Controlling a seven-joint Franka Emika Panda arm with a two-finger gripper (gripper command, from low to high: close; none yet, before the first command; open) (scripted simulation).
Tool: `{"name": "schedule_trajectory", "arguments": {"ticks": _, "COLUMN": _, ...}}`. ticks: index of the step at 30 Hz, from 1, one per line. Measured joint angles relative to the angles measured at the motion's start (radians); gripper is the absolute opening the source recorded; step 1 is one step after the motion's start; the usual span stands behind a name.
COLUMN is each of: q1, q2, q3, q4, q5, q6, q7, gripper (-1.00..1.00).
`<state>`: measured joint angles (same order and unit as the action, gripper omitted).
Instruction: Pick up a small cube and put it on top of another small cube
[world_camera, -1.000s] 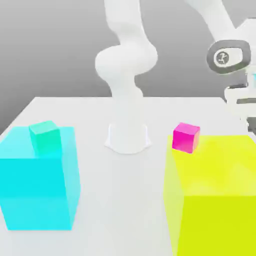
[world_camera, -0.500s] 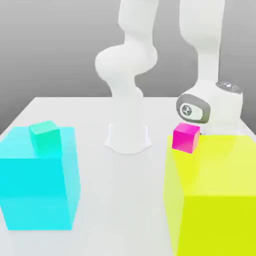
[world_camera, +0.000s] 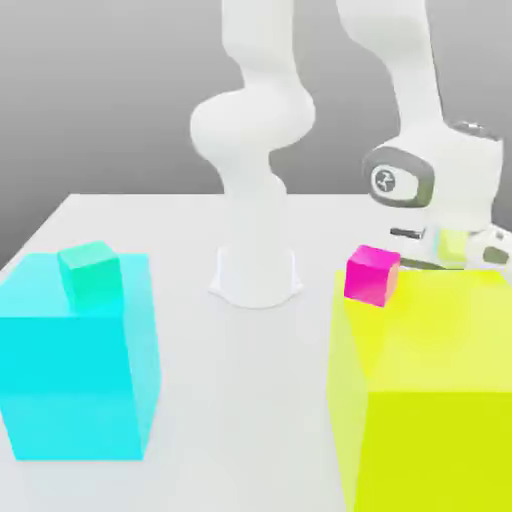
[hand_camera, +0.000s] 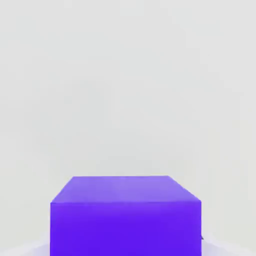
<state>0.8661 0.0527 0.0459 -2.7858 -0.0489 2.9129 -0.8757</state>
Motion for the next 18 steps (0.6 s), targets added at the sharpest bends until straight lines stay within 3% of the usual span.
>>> {"name": "schedule_trajectory", "arguments": {"ticks": 11, "q1": 0.086, "q2": 0.135, "q3": -0.092, "q4": 0.272, "q5": -0.098, "q6": 0.063, "q7": 0.375, "gripper": -1.00}}
{"name": "schedule_trajectory", "arguments": {"ticks": 18, "q1": 0.117, "q2": 0.136, "q3": -0.303, "q4": 0.439, "q5": -0.218, "q6": -0.023, "q7": 0.680, "gripper": -1.00}}
